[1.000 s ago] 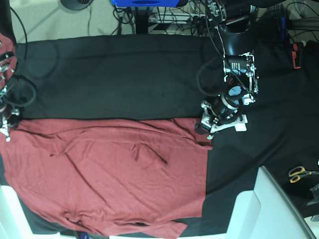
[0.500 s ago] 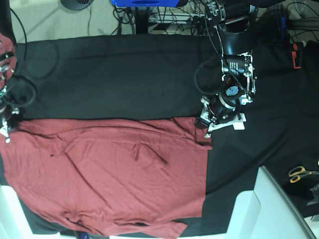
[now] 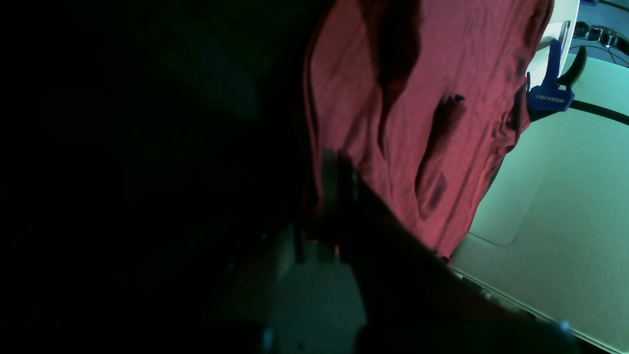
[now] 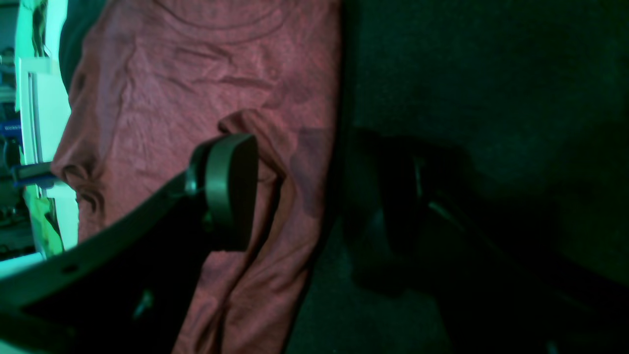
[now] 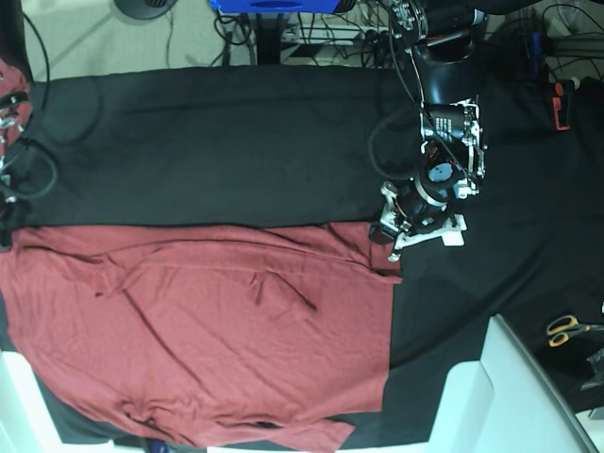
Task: Fold the T-shirt properly
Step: 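Lower the left gripper onto the shirt's collar-edge corner and grasp it, then pull the collar edge away from the hem with both grippers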
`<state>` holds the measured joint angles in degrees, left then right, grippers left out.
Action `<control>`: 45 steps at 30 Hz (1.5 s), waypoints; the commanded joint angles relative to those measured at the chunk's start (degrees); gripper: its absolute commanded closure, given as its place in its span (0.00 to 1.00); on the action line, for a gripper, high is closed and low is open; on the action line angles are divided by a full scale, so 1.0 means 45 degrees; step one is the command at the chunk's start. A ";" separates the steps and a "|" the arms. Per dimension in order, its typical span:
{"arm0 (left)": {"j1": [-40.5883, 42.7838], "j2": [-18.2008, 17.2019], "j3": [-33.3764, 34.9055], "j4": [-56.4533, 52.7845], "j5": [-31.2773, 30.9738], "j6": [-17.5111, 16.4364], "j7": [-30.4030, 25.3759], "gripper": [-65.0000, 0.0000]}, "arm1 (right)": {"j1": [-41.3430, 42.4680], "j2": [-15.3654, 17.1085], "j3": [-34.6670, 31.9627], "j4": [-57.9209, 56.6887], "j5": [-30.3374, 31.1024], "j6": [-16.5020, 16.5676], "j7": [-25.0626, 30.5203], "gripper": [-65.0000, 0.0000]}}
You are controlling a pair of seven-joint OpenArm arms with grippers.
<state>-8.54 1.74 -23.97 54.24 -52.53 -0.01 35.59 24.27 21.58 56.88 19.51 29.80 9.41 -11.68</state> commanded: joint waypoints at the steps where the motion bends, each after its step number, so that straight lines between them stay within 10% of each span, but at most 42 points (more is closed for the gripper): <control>1: -0.0164 -0.0044 -0.0017 0.0206 -0.0096 -0.0027 0.0032 1.00 | 0.0242 0.0234 0.0029 0.0129 -0.0049 -0.0284 0.0125 0.44; 17: -0.0106 -0.0122 -0.0017 0.0225 -0.0116 -0.0027 0.0051 1.00 | 0.1375 0.0195 0.0107 -0.1102 -0.0029 -0.0303 0.0183 0.46; 23: -0.0145 -0.0161 -0.0017 0.0225 -0.0116 -0.0027 0.0247 1.00 | 0.1375 0.0195 0.0107 -0.1102 -0.0029 -0.0303 0.0183 0.90; 30: -0.0067 -0.0220 -0.0037 0.0616 -0.0116 -0.0027 0.0579 1.00 | 0.1356 0.0195 0.0009 -0.1102 -0.0029 -0.0303 0.0066 1.00; 45: 0.0988 -0.0845 -0.0017 0.1632 -0.0135 -0.0027 0.0579 1.00 | -0.0070 -0.0215 0.0087 0.2083 -0.0029 0.0654 -0.2806 1.00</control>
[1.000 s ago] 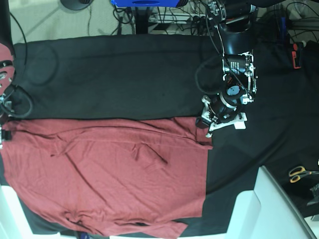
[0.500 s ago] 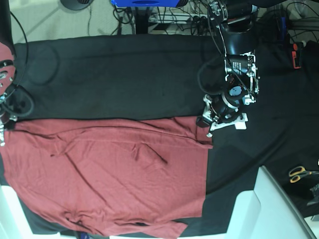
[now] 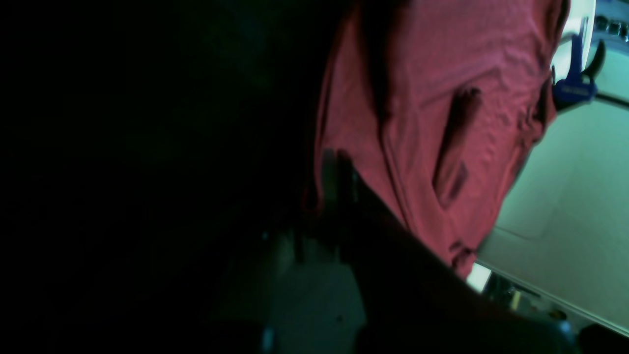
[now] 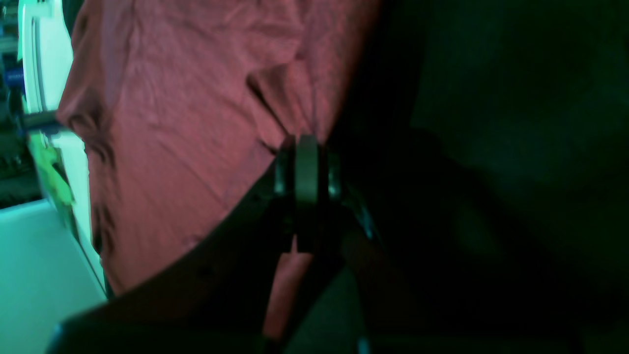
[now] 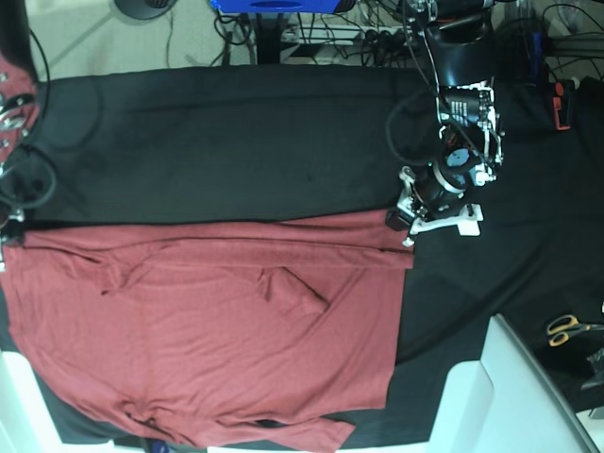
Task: Fold the T-shirt properly
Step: 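Pull the collar edge away from the hem with both grippers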
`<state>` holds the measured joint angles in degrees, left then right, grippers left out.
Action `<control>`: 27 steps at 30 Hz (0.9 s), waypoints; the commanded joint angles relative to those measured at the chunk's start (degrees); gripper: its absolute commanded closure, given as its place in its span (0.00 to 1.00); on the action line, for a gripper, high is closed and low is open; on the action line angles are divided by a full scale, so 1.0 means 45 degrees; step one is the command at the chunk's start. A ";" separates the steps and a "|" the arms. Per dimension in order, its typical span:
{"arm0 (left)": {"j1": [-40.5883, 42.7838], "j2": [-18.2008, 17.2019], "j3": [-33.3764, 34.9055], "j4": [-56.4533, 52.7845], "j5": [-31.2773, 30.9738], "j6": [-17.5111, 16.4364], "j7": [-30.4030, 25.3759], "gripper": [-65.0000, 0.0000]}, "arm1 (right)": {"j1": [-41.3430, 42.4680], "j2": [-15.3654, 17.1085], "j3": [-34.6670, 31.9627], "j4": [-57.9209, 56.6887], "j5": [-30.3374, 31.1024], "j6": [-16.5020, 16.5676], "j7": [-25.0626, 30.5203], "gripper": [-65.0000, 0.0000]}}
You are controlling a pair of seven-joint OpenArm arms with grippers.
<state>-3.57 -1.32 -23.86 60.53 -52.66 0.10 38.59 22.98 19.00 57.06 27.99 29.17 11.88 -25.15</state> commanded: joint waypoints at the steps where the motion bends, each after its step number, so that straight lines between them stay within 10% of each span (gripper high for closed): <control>1: -0.0017 -0.0165 -0.0042 0.0468 -0.0106 -0.0051 -0.0087 1.00 | 0.0001 0.0182 0.0048 0.0589 0.0112 0.0105 -0.0048 1.00; 27: 0.3949 -0.0439 -0.2288 0.5274 -0.0087 -0.0149 0.2082 1.00 | -0.3105 -0.3022 0.0810 0.8794 0.0131 0.0066 -0.4151 1.00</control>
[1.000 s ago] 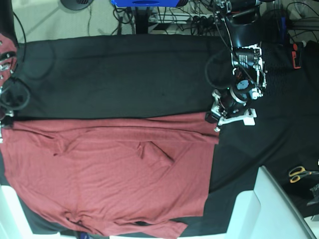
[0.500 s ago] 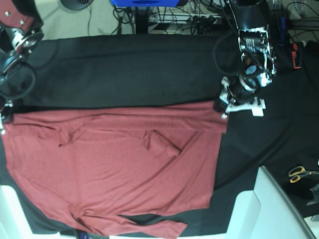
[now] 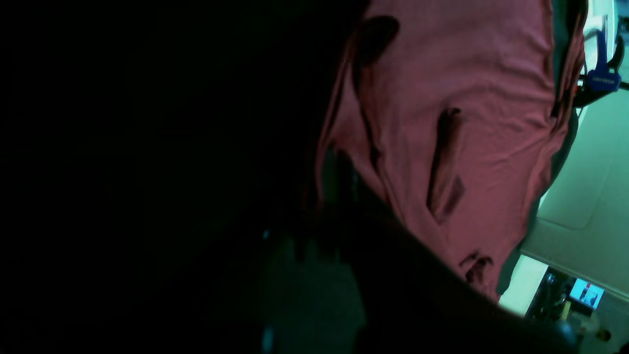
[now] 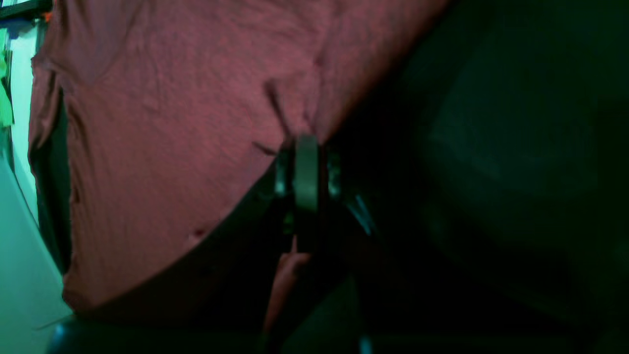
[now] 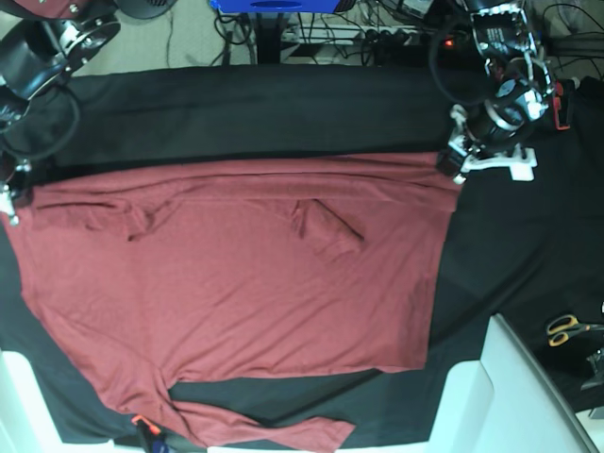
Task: Fold the T-shirt properly
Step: 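Pull the collar edge away from the hem with both grippers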
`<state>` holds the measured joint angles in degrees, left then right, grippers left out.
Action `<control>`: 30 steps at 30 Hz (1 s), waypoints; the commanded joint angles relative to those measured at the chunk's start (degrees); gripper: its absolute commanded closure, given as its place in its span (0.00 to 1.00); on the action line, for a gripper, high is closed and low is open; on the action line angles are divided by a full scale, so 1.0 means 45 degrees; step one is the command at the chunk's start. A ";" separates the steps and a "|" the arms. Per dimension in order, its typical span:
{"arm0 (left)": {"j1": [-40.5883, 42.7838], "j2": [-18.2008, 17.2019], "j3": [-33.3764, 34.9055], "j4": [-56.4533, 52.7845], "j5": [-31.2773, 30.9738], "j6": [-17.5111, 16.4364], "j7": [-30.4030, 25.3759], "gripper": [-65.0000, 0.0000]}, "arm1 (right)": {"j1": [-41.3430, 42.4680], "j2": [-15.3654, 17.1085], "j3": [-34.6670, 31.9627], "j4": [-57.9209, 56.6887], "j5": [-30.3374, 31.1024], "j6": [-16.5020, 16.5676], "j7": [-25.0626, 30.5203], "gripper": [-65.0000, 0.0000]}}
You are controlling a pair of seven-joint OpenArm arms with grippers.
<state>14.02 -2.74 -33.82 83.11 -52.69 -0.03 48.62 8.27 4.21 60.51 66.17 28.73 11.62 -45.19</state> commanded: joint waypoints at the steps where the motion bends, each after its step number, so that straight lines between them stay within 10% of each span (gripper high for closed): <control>1: 0.0215 -0.0143 -0.0073 0.0373 -0.0082 -0.0120 -0.0148 1.00 | 0.0047 0.0149 0.0219 0.0465 0.0228 0.0124 0.0108 1.00; 30: 0.2735 -0.0514 -0.0093 0.1018 -0.0023 -0.1116 -0.0226 1.00 | -0.3685 -0.1355 0.0355 0.2907 0.1733 0.0202 -0.0283 1.00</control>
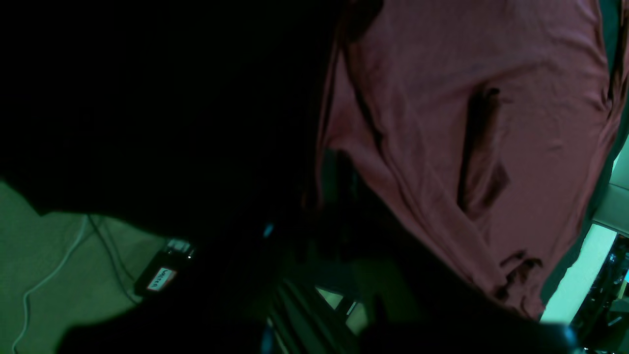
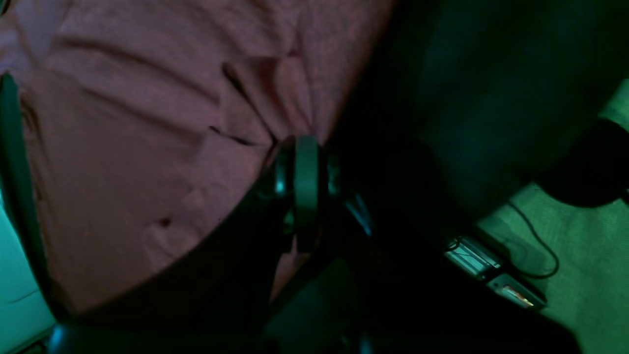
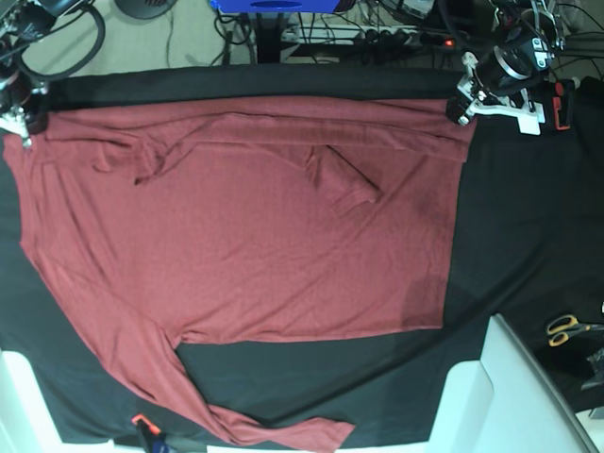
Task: Fold the T-shirt properly
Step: 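Pull the collar edge away from the hem with both grippers, then open both grippers and lift them off the collar edge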
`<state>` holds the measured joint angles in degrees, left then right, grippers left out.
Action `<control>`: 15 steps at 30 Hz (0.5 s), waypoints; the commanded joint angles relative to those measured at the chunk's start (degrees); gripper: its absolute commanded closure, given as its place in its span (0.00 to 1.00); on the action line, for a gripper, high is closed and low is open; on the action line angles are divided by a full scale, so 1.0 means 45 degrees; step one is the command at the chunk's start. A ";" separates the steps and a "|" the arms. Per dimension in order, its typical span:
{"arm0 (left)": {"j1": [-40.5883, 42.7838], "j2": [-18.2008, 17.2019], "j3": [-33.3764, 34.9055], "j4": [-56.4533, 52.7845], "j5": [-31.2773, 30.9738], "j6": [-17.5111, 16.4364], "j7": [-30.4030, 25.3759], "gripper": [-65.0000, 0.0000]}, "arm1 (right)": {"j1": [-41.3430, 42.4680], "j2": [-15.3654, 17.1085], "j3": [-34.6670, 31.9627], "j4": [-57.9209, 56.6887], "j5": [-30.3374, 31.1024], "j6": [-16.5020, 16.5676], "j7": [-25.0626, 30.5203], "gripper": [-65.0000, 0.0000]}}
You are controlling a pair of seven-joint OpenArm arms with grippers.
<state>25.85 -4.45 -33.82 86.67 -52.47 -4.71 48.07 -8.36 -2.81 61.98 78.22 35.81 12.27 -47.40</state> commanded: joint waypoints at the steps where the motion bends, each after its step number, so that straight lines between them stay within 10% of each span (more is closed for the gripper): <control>1: 0.0108 -0.0135 -0.0093 0.0226 -0.0072 -0.0077 -0.0104 1.00 | -0.0027 0.0204 0.0030 0.0250 0.0159 0.0057 0.0208 1.00; 15: 0.0108 -0.0311 -0.0093 0.0207 -0.0033 -0.0077 -0.0124 1.00 | -0.0340 -0.0089 0.0010 0.0289 0.0159 0.0057 0.0247 1.00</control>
<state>26.17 -5.15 -33.82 86.67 -52.29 -4.73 48.05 -9.89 -3.95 61.89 78.39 35.83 12.45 -47.11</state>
